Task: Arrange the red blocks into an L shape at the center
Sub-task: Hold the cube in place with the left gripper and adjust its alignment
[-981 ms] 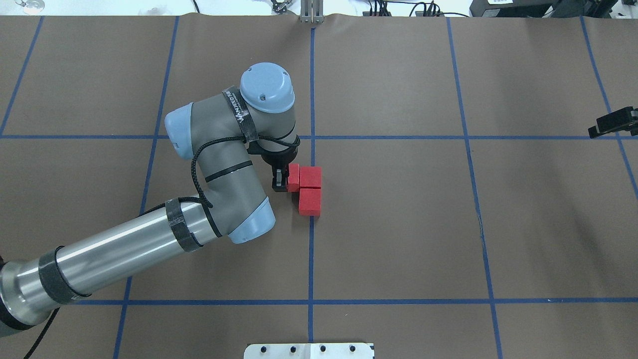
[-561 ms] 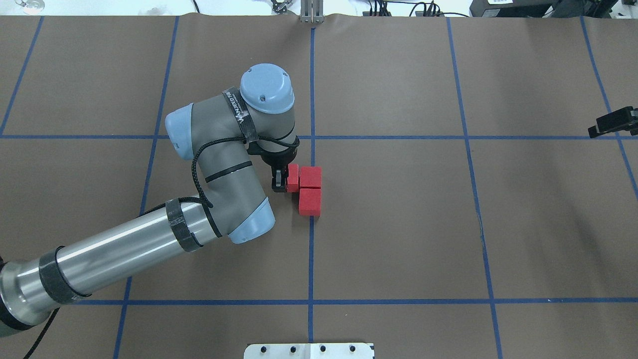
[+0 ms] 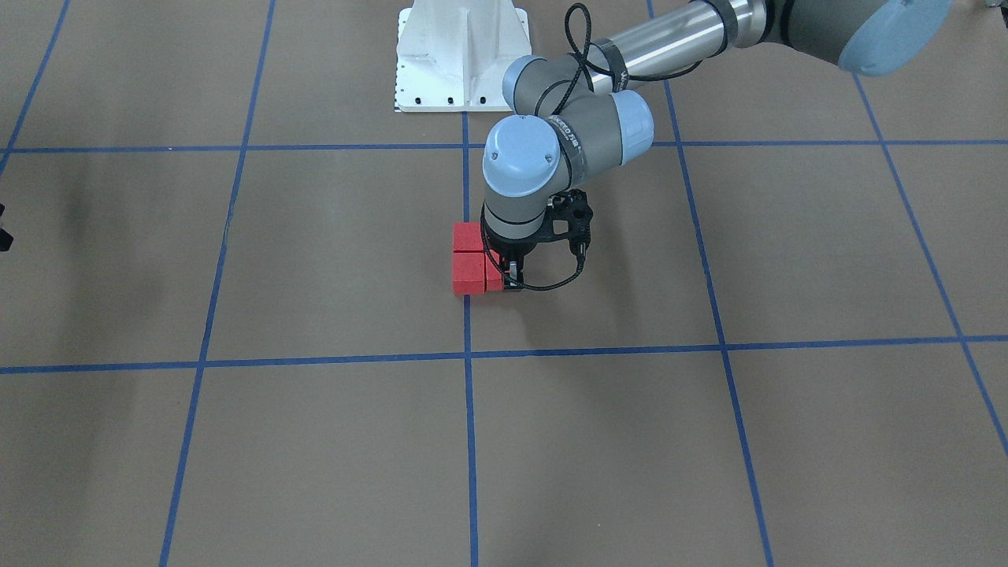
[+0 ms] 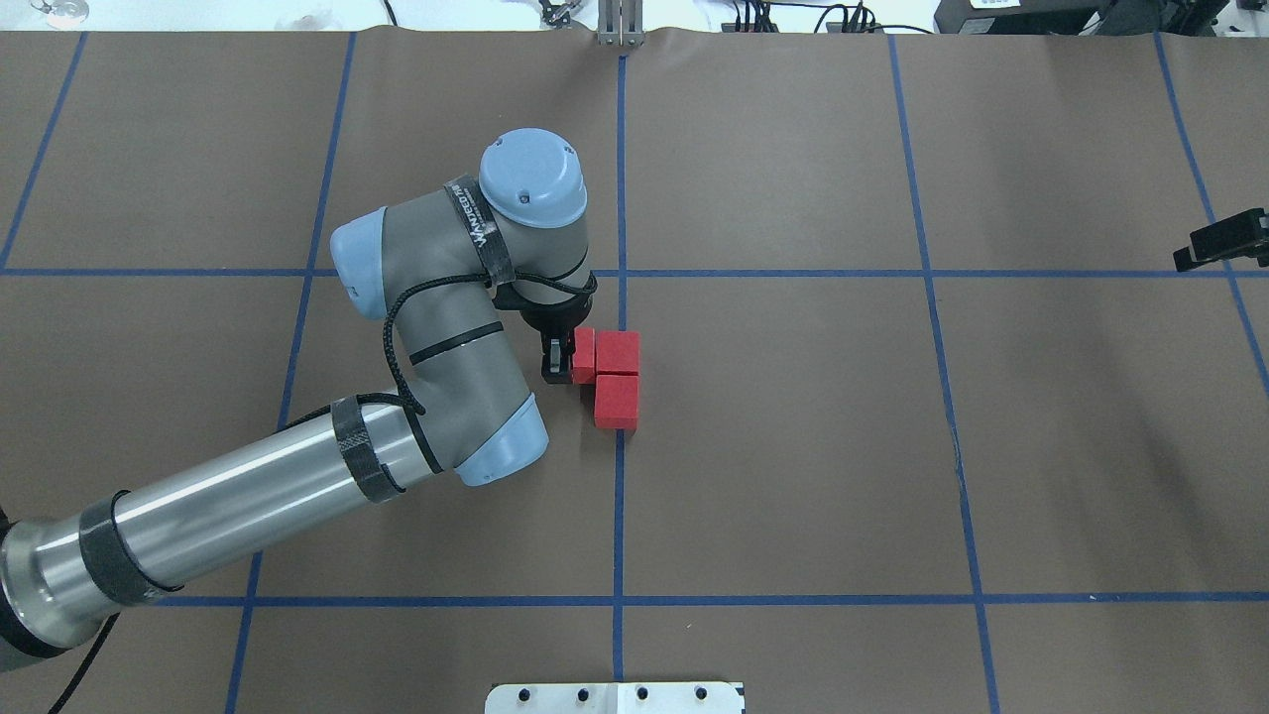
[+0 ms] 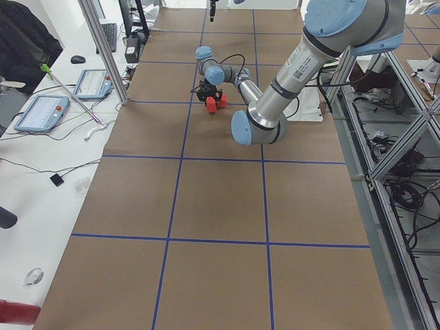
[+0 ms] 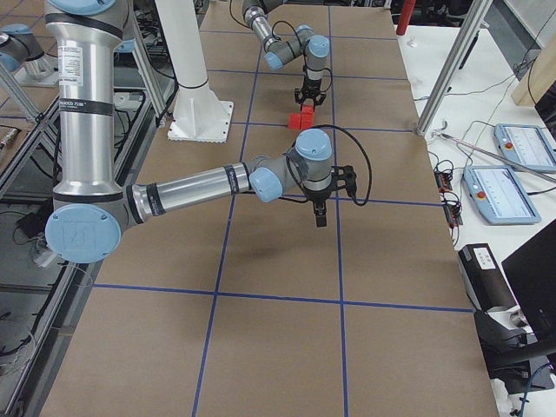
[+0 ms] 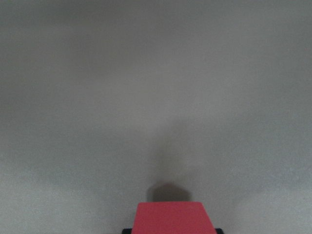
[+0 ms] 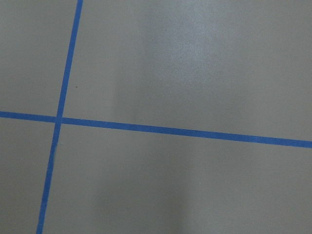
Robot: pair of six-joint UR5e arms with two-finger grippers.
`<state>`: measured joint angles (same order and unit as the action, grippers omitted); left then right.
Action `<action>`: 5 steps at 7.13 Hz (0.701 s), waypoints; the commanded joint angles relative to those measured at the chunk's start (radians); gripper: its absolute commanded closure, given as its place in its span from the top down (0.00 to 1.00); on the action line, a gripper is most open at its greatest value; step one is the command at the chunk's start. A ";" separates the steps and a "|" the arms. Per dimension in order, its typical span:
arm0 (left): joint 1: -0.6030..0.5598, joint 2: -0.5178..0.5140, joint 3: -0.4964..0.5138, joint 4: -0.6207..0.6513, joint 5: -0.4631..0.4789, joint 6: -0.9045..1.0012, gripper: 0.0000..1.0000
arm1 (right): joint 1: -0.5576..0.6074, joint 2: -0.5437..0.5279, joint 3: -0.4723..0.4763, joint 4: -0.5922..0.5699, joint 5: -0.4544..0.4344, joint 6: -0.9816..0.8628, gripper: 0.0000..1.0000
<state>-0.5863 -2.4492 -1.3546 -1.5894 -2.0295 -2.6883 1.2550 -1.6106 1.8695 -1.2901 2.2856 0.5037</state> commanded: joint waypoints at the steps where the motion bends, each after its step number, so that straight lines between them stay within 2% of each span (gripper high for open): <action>1: 0.000 -0.001 0.000 -0.001 0.000 0.001 0.00 | 0.003 0.000 0.000 0.000 0.002 -0.001 1.00; 5: 0.008 -0.001 0.008 -0.001 0.000 0.001 0.00 | 0.003 0.000 0.000 0.000 0.002 0.001 1.00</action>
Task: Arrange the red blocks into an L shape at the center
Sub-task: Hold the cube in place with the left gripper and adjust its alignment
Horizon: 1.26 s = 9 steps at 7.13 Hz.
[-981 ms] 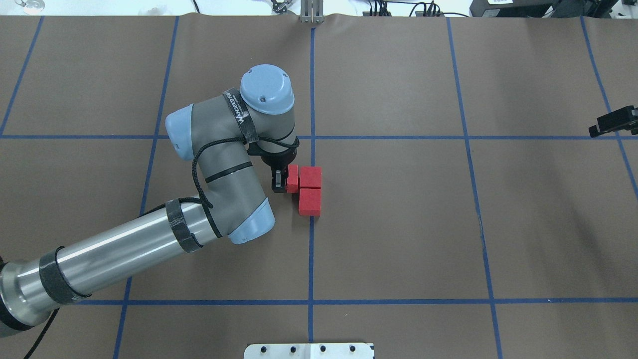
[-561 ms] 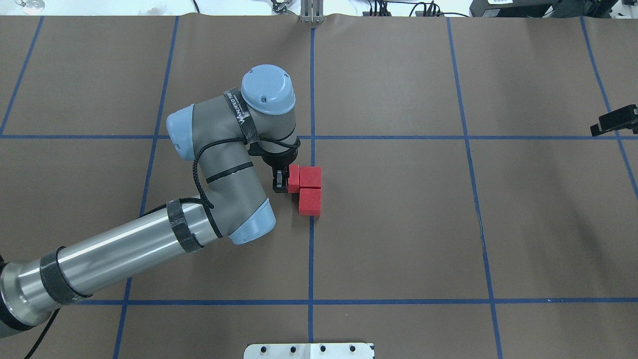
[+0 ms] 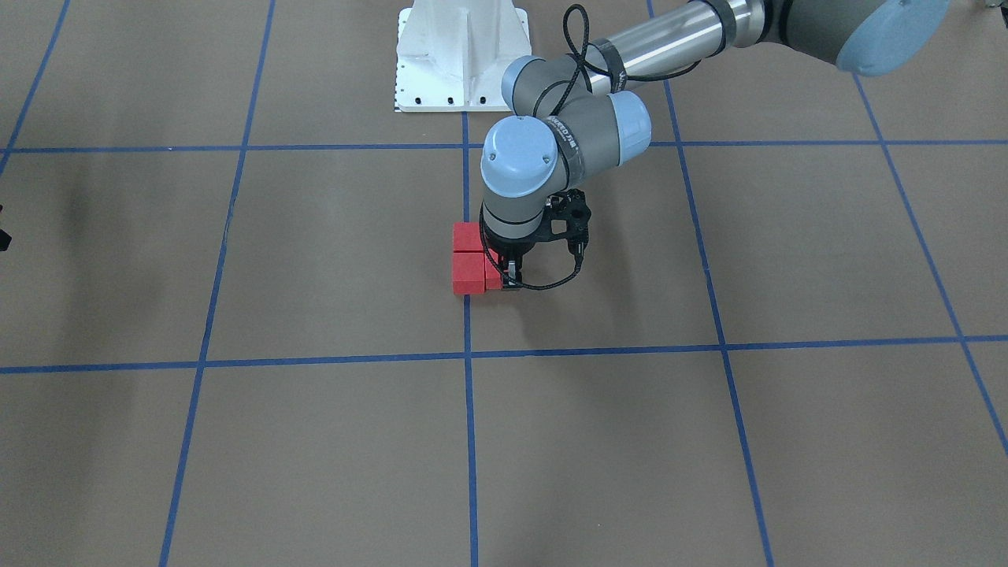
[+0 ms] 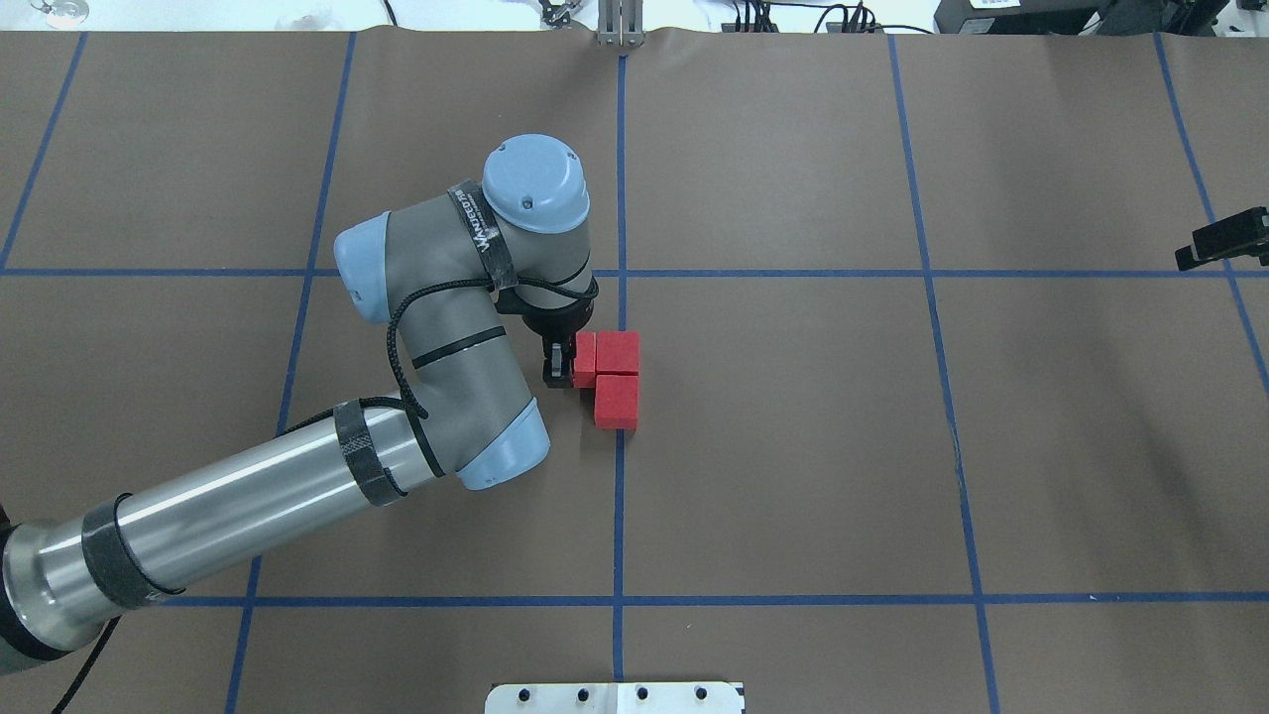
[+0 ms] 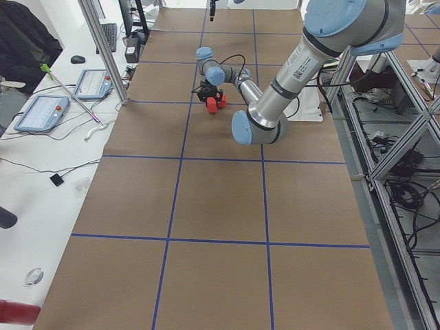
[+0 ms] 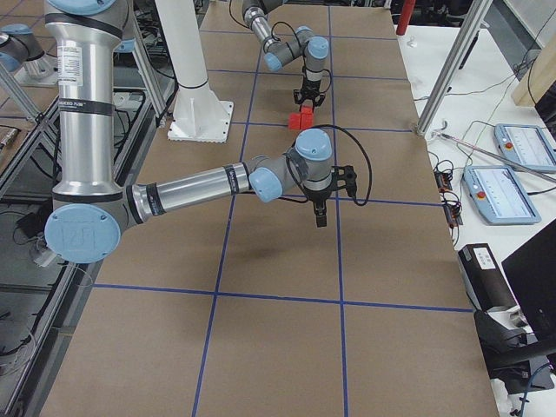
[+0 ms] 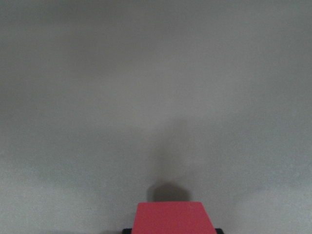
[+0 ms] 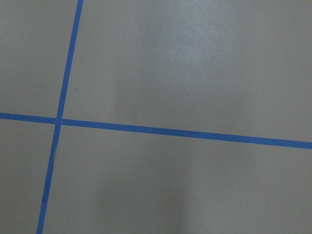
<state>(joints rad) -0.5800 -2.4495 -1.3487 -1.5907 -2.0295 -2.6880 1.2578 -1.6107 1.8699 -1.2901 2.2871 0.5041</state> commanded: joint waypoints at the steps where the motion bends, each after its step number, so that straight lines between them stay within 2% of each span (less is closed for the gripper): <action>1: 0.002 0.000 0.002 0.000 0.000 0.000 0.00 | 0.000 0.000 0.000 0.000 0.000 0.001 1.00; 9: 0.002 -0.002 0.006 -0.005 0.014 -0.003 0.00 | 0.002 0.000 0.000 0.000 0.000 -0.001 1.00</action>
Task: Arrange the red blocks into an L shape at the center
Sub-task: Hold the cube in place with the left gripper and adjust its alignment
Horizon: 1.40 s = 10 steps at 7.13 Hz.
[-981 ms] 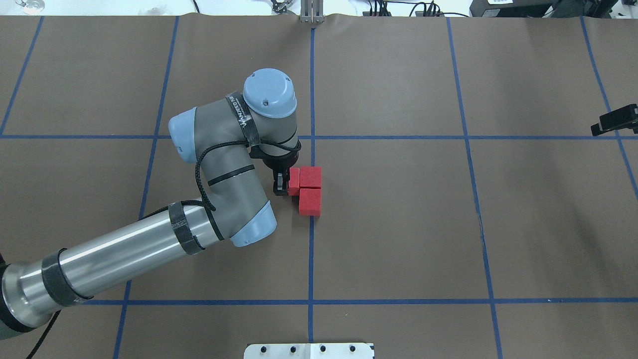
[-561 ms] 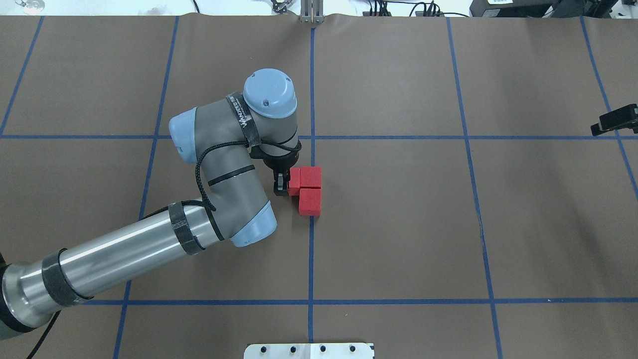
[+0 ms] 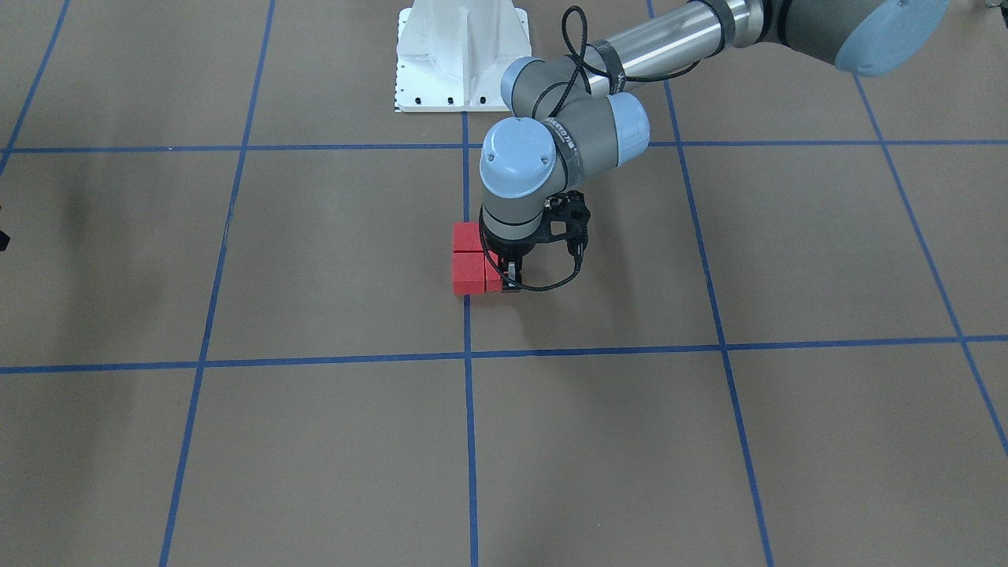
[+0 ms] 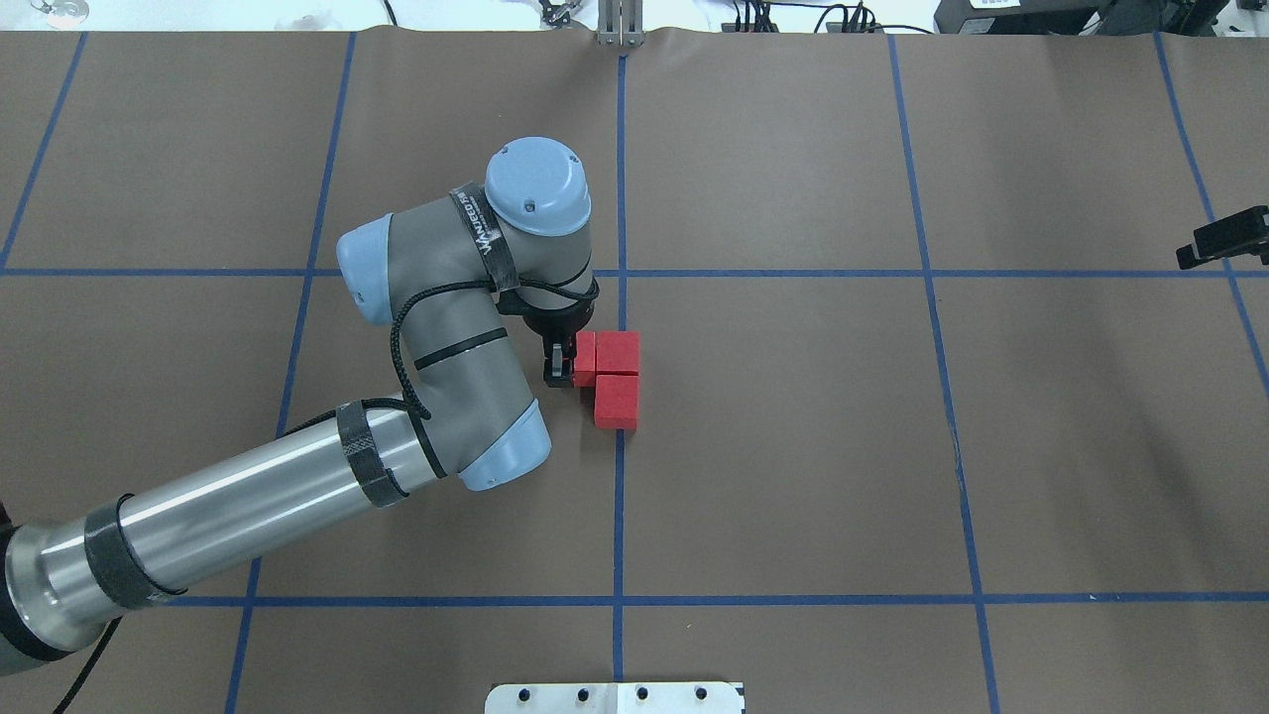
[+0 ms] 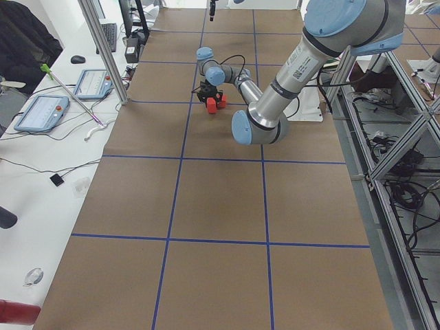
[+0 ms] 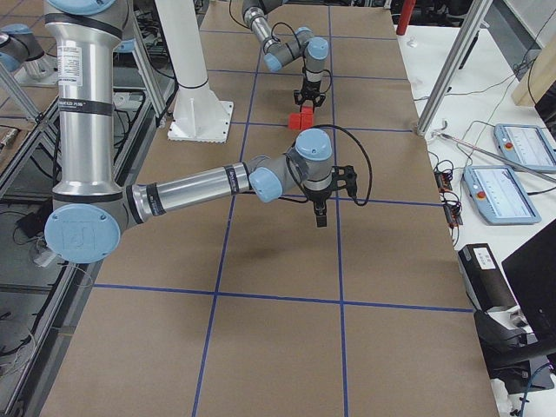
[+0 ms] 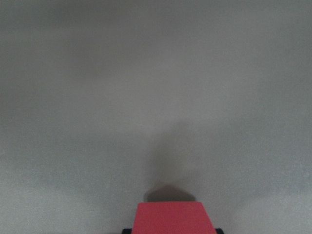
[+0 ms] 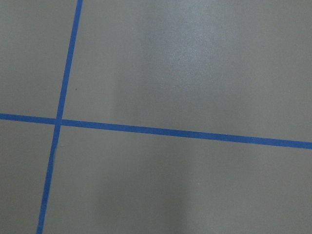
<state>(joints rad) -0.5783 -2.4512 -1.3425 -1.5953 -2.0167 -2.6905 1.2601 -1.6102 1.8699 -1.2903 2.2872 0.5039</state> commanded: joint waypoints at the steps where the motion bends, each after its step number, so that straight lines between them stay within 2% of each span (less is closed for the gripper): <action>1: 0.000 0.000 -0.001 -0.002 0.001 0.000 0.00 | 0.001 0.000 0.000 0.000 0.000 -0.001 1.00; 2: 0.000 0.000 -0.001 -0.009 0.001 0.000 0.54 | 0.001 0.000 0.000 0.000 0.000 -0.001 1.00; 3: 0.003 0.000 0.000 -0.014 0.001 0.001 1.00 | 0.004 0.000 0.002 0.000 0.002 -0.001 1.00; 8: 0.003 0.003 -0.021 -0.011 -0.002 -0.019 1.00 | 0.007 0.000 0.014 -0.001 0.005 0.001 1.00; 9: -0.011 0.014 -0.079 -0.003 -0.011 0.003 1.00 | 0.007 0.000 0.014 -0.001 0.003 0.001 1.00; 10: -0.014 0.105 -0.204 0.009 -0.029 0.100 1.00 | 0.007 0.000 0.009 -0.001 0.003 -0.001 1.00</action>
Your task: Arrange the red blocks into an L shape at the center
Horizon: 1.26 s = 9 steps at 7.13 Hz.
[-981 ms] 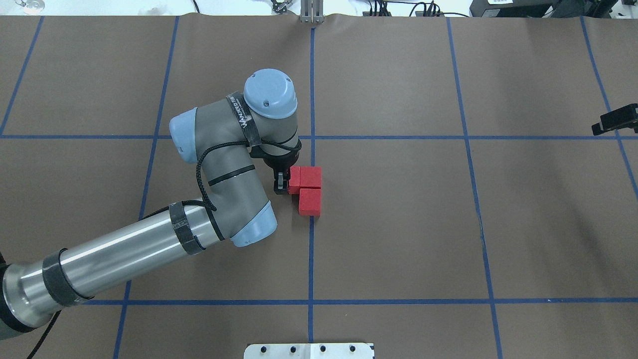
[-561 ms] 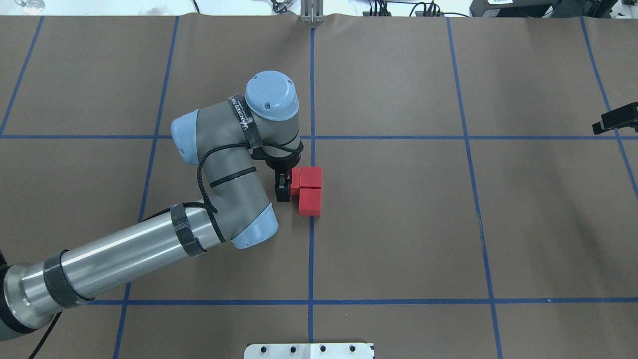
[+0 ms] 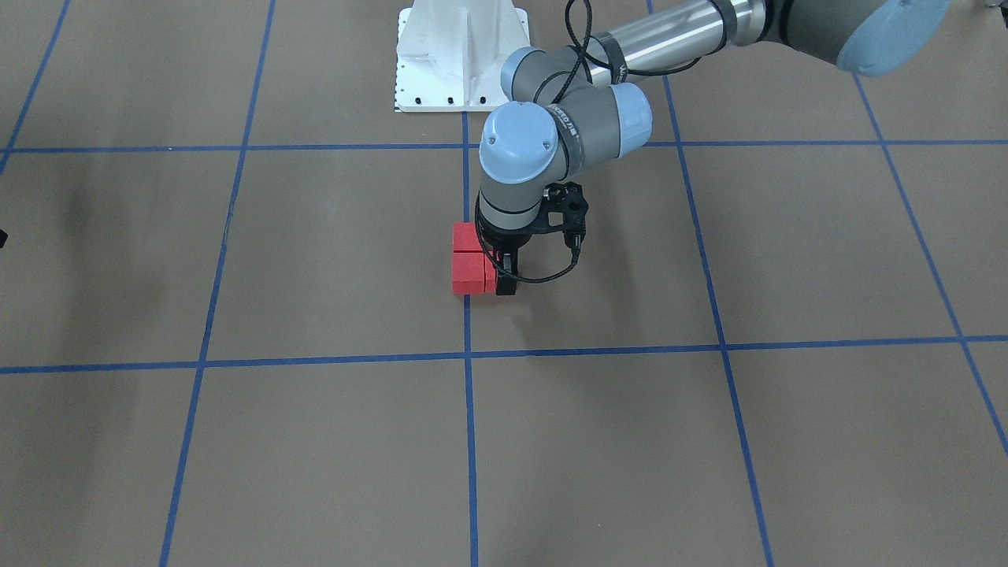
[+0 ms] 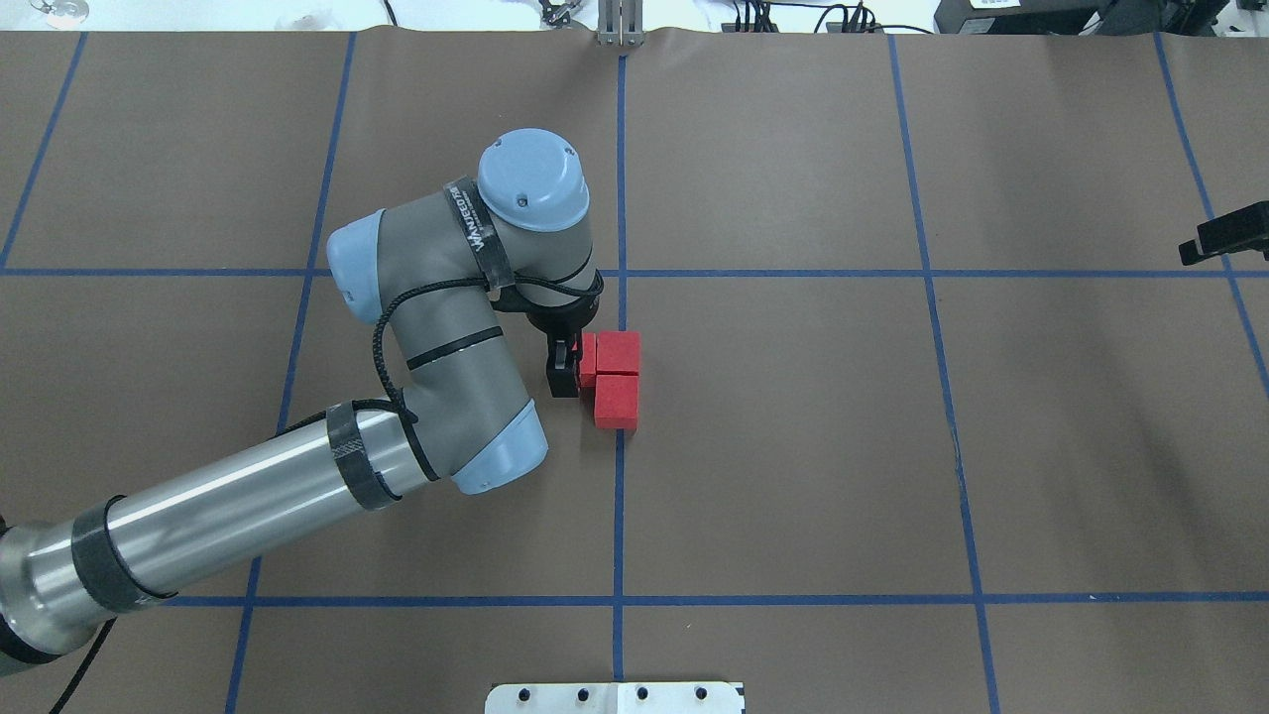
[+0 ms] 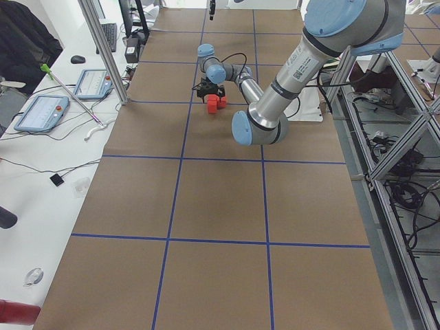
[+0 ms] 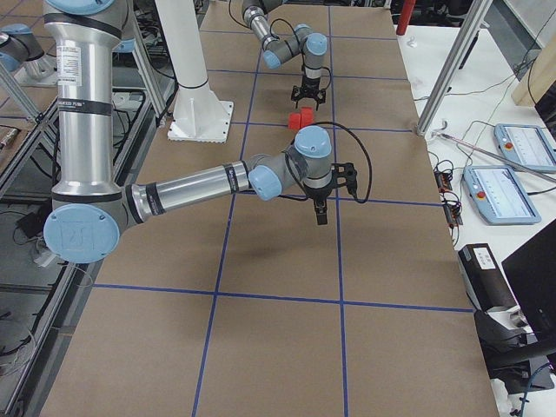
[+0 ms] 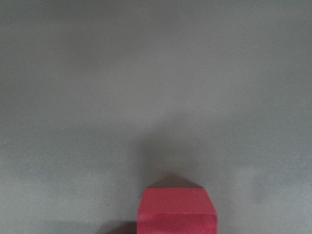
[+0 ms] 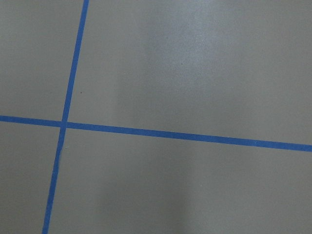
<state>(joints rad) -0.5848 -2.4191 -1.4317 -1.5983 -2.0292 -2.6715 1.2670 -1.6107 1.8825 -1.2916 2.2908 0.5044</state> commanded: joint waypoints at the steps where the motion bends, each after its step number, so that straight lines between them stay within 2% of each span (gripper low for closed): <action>1: -0.007 0.232 -0.323 0.027 -0.034 0.240 1.00 | 0.000 0.000 -0.009 0.000 -0.002 -0.001 1.00; 3: -0.024 0.549 -0.632 0.040 -0.031 0.647 1.00 | 0.009 -0.002 -0.016 -0.011 -0.004 -0.003 1.00; 5: -0.131 0.778 -0.780 0.029 -0.039 1.091 1.00 | 0.038 -0.005 -0.043 -0.017 0.006 -0.012 1.00; 6: -0.235 0.883 -0.803 -0.010 -0.099 1.378 1.00 | 0.054 -0.006 -0.064 -0.018 0.012 -0.027 1.00; 7: -0.395 0.932 -0.784 -0.023 -0.209 1.626 1.00 | 0.069 -0.008 -0.089 -0.018 0.015 -0.079 1.00; 8: -0.556 0.977 -0.729 -0.025 -0.295 1.931 1.00 | 0.092 -0.005 -0.110 -0.040 0.016 -0.108 1.00; 9: -0.699 0.991 -0.629 -0.023 -0.369 2.242 1.00 | 0.118 -0.002 -0.111 -0.098 0.016 -0.172 1.00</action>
<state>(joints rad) -1.1037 -1.4645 -2.1527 -1.6190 -2.3016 -0.8008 1.3553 -1.6152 1.7826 -1.3387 2.3059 0.3962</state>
